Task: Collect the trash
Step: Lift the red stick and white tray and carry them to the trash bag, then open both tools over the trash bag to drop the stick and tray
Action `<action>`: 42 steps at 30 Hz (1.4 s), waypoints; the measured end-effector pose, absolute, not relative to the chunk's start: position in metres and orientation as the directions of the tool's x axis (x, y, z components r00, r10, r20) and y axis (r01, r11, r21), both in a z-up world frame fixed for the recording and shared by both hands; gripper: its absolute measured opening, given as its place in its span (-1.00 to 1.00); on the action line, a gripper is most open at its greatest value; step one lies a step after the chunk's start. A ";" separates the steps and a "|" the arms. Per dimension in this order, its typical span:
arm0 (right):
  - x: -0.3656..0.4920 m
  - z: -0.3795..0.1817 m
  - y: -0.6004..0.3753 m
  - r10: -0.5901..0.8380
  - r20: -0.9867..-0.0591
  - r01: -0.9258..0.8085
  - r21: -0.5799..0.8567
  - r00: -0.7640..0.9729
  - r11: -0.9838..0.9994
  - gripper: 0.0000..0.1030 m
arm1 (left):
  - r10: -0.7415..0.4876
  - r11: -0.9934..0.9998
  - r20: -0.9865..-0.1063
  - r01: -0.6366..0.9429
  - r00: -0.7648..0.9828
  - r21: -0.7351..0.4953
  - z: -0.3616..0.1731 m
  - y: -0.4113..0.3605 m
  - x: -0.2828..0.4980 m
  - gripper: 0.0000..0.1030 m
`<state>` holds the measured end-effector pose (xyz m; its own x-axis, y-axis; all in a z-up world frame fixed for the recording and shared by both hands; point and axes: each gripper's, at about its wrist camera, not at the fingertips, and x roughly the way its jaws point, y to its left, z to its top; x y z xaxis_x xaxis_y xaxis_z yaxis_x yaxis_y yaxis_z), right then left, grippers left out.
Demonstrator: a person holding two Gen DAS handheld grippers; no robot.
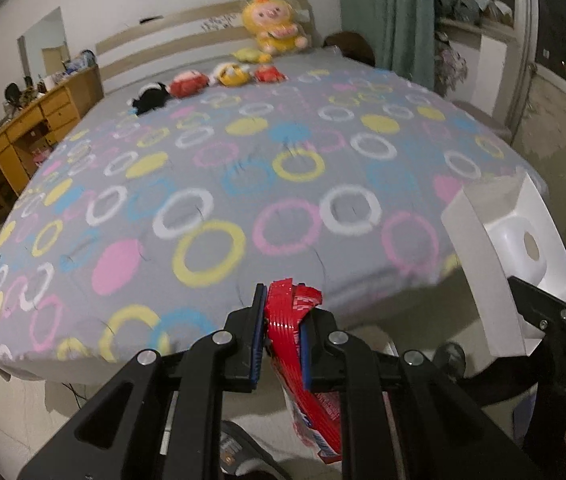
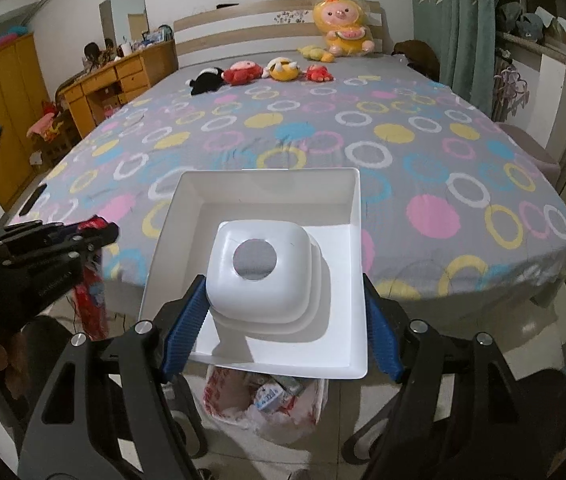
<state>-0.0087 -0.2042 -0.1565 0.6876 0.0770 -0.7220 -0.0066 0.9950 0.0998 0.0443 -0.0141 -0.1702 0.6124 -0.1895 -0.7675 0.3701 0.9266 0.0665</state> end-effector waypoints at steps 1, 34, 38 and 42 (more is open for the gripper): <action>-0.011 -0.162 -0.203 0.069 -0.727 -0.007 0.088 0.683 0.996 0.38 | -0.191 0.924 -0.774 0.376 0.604 0.065 -0.175 -0.016 0.042 -0.72; 0.024 -0.372 -0.195 0.060 -0.914 -0.018 0.057 0.402 0.998 0.39 | -0.113 0.920 -0.945 0.391 0.305 0.016 -0.391 -0.047 0.061 -0.71; 0.029 -0.381 -0.193 0.068 -0.923 -0.009 0.070 0.379 0.997 0.39 | -0.099 0.920 -0.952 0.392 0.289 0.024 -0.401 -0.048 0.064 -0.70; 0.034 -0.391 -0.193 0.080 -0.931 -0.007 0.083 0.356 0.996 0.40 | -0.090 0.926 -0.963 0.377 0.254 0.013 -0.413 -0.046 0.069 -0.06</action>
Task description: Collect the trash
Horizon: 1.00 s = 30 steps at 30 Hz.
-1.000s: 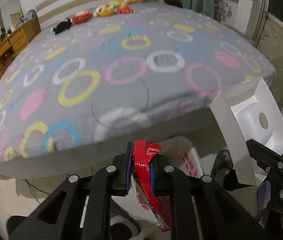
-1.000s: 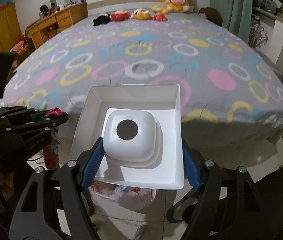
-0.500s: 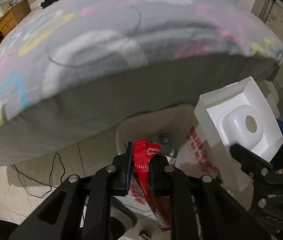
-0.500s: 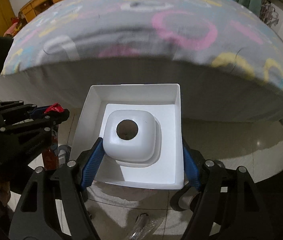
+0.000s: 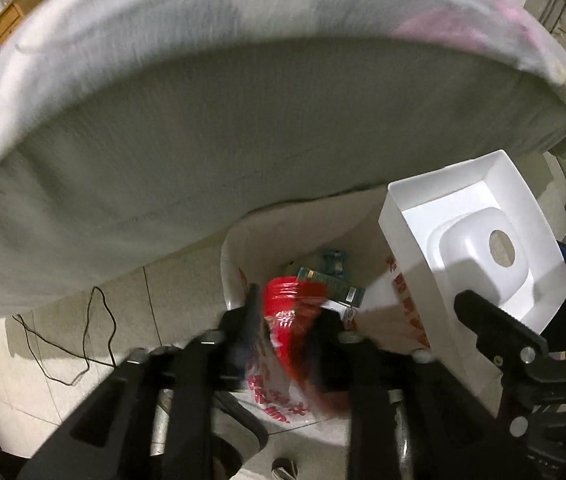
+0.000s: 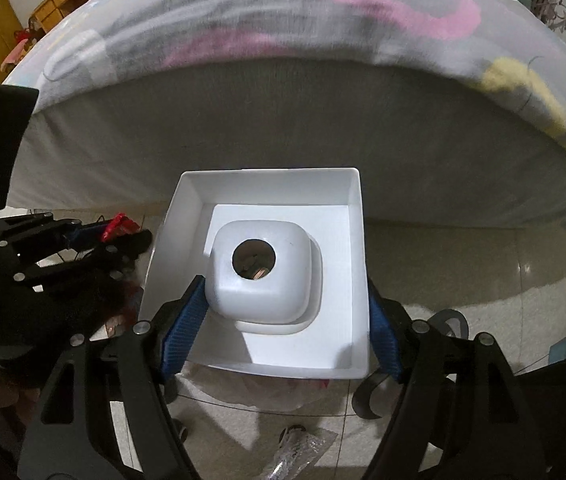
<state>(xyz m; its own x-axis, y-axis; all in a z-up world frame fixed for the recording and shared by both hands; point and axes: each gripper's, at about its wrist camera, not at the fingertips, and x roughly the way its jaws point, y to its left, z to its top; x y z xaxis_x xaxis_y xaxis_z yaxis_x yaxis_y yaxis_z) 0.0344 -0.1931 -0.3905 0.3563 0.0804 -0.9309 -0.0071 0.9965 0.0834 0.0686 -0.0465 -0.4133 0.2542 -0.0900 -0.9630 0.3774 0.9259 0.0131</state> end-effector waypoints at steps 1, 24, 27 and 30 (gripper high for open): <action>0.035 -0.394 -0.193 0.071 -0.934 -0.007 0.073 0.349 0.997 0.40 | -0.091 0.928 -0.965 0.371 0.248 0.008 -0.416 -0.044 0.072 0.10; 0.034 -0.403 -0.200 0.059 -0.948 0.040 0.075 0.313 0.996 0.63 | -0.045 0.952 -0.960 0.304 0.276 0.043 -0.415 -0.034 0.080 0.60; 0.031 -0.398 -0.200 0.065 -0.946 0.040 0.081 0.317 0.996 0.63 | -0.040 0.953 -0.956 0.300 0.292 0.051 -0.411 -0.033 0.079 0.65; 0.027 -0.387 -0.200 0.072 -0.943 0.040 0.090 0.324 0.995 0.64 | -0.037 0.952 -0.948 0.300 0.317 0.063 -0.400 -0.032 0.076 0.67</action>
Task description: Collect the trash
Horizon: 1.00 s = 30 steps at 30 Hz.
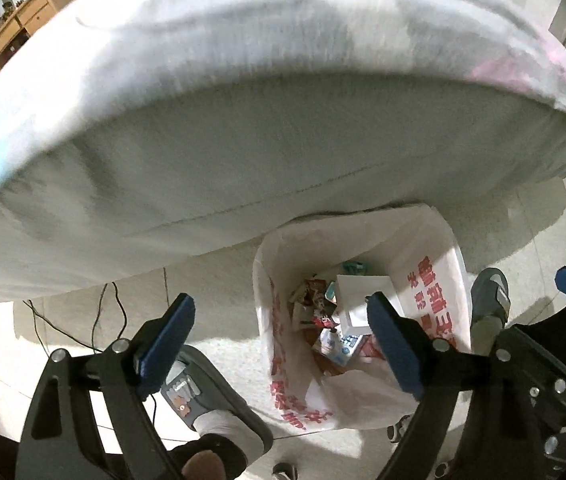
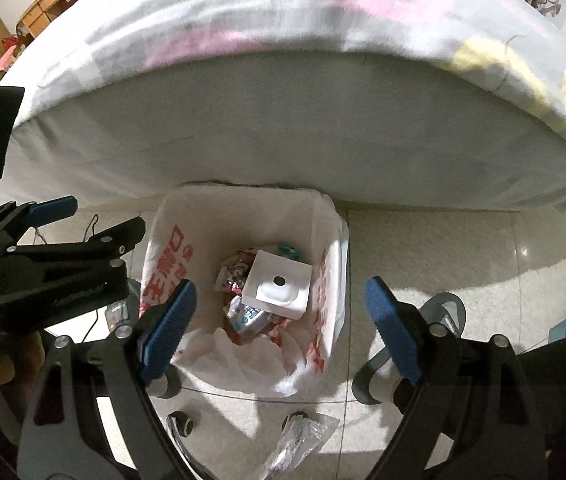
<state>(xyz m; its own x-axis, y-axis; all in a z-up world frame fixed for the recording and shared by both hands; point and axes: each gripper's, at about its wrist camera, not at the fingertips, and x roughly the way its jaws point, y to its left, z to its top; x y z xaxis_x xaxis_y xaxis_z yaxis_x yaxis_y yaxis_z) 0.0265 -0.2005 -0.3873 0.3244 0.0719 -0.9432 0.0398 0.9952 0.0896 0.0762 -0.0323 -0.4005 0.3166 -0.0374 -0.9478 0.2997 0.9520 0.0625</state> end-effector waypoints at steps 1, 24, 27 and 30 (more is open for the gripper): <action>0.025 -0.385 -0.201 0.075 -0.942 0.042 0.093 0.326 0.995 0.64 | -0.038 0.951 -0.944 0.302 0.329 0.067 -0.396 -0.032 0.075 0.67; 0.025 -0.244 -0.203 0.092 -0.838 0.038 0.133 0.537 0.990 0.75 | 0.001 0.964 -0.773 0.203 0.635 0.169 -0.252 0.008 0.085 0.73; 0.030 -0.217 -0.200 0.087 -0.810 0.020 0.121 0.579 0.992 0.75 | 0.009 0.965 -0.729 0.184 0.685 0.185 -0.224 0.014 0.089 0.75; 0.033 -0.190 -0.194 0.087 -0.781 -0.004 0.107 0.618 0.994 0.77 | 0.015 0.968 -0.694 0.163 0.720 0.190 -0.203 0.018 0.090 0.76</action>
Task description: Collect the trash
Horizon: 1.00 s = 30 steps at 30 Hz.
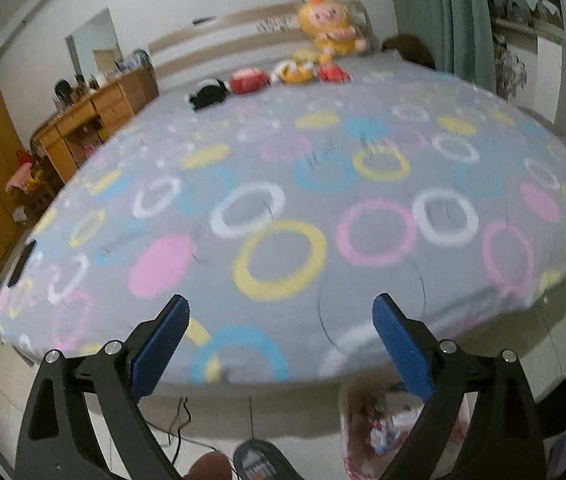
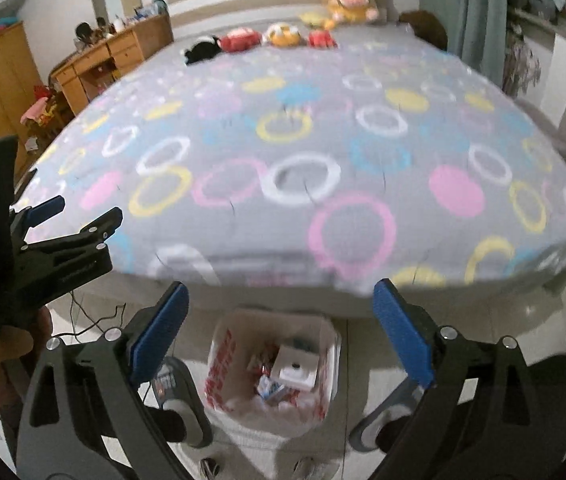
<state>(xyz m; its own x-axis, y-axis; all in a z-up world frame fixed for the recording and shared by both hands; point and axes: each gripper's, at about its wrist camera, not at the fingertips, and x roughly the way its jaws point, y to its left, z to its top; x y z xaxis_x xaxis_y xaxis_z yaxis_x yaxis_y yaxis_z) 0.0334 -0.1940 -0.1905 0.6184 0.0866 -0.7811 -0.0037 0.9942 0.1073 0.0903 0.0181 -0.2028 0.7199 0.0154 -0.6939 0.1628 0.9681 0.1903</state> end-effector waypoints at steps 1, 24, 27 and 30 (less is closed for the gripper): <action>0.034 -0.181 -0.192 0.086 -0.769 -0.011 0.103 0.633 0.995 0.77 | 0.018 0.969 -0.682 0.154 0.731 0.191 -0.193 0.019 0.092 0.76; -0.025 -0.007 -0.176 0.083 -0.491 -0.069 0.046 0.867 0.997 0.87 | 0.069 0.995 -0.446 -0.028 0.892 0.098 0.013 0.062 0.003 0.84; -0.039 0.006 -0.175 0.081 -0.463 -0.070 0.041 0.882 0.997 0.87 | 0.059 0.997 -0.454 -0.032 0.889 0.068 0.024 0.066 -0.014 0.84; -0.051 0.014 -0.173 0.074 -0.454 -0.068 0.029 0.888 0.997 0.87 | 0.061 0.998 -0.465 -0.039 0.883 0.056 0.032 0.067 -0.030 0.85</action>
<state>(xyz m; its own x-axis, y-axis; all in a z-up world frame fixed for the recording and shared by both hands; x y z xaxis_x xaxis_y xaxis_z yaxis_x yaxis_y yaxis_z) -0.0514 -0.1728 0.0144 0.8882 0.0736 -0.4536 -0.0679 0.9973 0.0288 -0.0299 0.0674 0.0319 0.8834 0.0607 -0.4648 -0.0389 0.9977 0.0563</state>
